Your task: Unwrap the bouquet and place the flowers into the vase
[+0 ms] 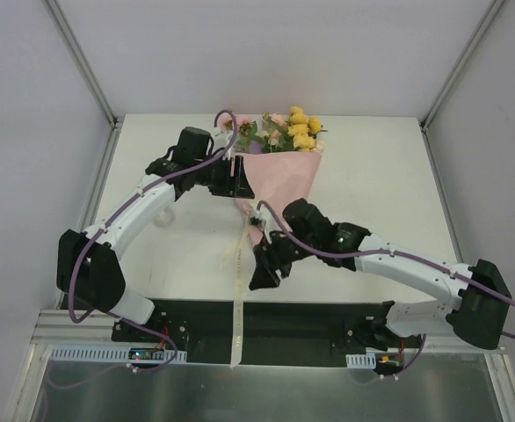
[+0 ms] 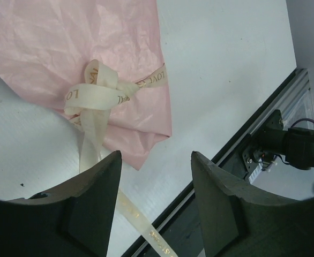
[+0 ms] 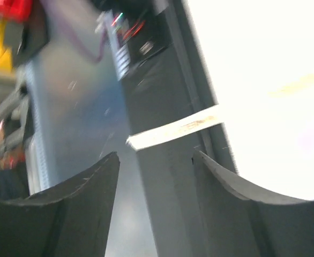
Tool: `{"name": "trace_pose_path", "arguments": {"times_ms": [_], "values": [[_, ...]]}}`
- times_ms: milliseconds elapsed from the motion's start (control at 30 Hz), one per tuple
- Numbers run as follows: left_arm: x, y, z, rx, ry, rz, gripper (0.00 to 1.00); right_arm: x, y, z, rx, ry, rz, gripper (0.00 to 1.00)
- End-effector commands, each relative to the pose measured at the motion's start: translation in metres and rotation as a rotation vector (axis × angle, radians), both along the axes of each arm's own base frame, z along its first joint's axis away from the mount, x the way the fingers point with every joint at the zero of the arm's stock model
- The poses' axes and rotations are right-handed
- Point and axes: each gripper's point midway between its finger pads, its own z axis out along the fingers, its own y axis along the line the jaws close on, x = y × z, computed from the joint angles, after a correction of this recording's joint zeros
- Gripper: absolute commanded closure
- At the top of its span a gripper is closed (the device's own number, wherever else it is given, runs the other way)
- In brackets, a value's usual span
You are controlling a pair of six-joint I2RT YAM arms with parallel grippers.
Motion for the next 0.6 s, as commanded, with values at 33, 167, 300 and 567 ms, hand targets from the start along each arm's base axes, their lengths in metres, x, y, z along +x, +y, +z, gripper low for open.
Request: {"name": "trace_pose_path", "arguments": {"times_ms": [33,167,300,567], "values": [[-0.012,0.009,-0.008,0.049,0.009,-0.023,0.45,0.112,-0.025,0.021,-0.064,-0.220,-0.453,0.31],[-0.010,0.003,-0.019,0.044,0.064,-0.049,0.47,0.186,-0.083,0.006,-0.287,-0.429,-0.711,0.25],[0.006,-0.011,-0.018,0.014,0.111,-0.055,0.54,0.233,-0.112,-0.023,-0.502,-0.563,-0.677,0.31],[0.050,-0.032,-0.046,-0.042,0.291,-0.016,0.60,0.263,-0.081,-0.057,-0.491,-0.707,-0.447,0.32]]}}
